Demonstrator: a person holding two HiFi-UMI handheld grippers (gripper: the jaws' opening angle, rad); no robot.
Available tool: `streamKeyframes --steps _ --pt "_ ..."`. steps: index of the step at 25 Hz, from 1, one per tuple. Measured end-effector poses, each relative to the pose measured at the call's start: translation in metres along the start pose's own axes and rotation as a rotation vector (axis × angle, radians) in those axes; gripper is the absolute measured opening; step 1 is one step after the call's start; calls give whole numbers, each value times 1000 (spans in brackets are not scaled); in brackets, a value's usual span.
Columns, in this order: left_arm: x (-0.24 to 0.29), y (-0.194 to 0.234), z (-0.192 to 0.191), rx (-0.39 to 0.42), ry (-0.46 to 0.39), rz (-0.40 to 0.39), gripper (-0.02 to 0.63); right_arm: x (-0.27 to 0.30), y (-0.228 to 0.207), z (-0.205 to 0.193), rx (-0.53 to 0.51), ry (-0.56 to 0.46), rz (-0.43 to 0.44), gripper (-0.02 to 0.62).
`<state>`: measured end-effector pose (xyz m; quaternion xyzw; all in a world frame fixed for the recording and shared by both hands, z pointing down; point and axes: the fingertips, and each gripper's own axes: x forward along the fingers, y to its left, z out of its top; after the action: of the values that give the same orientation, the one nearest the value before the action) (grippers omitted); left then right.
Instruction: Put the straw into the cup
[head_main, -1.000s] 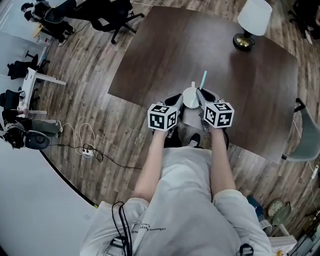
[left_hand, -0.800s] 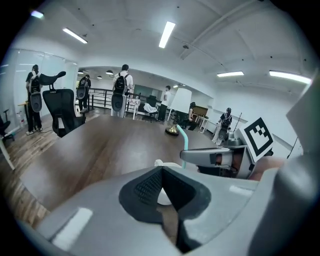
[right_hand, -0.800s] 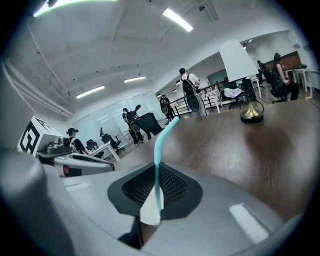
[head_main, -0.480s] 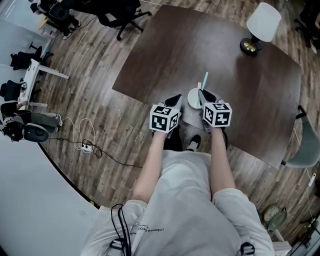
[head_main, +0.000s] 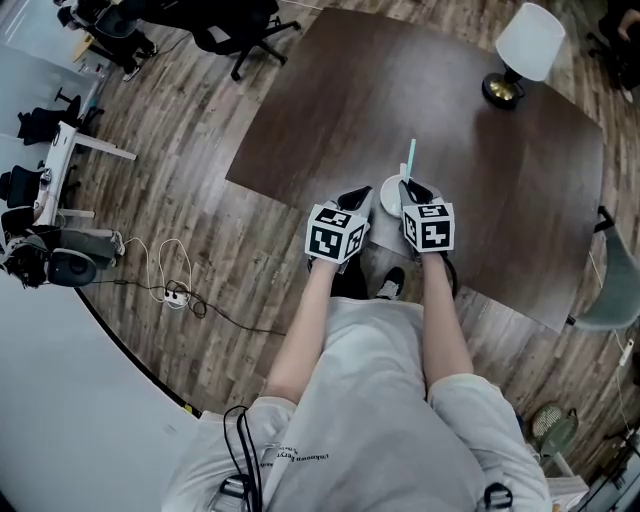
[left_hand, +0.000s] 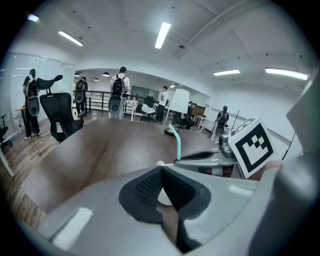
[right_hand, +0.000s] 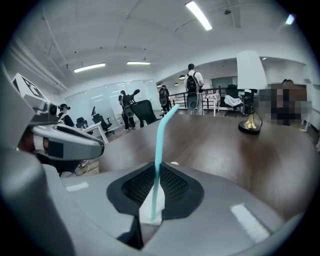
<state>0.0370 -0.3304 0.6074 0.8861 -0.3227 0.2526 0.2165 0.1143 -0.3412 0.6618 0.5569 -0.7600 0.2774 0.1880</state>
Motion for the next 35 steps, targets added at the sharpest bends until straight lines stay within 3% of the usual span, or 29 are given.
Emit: streamKeyframes --steps 9,20,35 --pt "6 1 1 -18 -5 -22 2 3 3 -7 -42 49 -19 74" --pt "12 -10 -15 -31 18 -42 2 -11 -2 -9 -35 26 -32 60" --pt "5 -47 -22 -46 -13 -81 2 -37 7 -18 -2 -31 -7 41"
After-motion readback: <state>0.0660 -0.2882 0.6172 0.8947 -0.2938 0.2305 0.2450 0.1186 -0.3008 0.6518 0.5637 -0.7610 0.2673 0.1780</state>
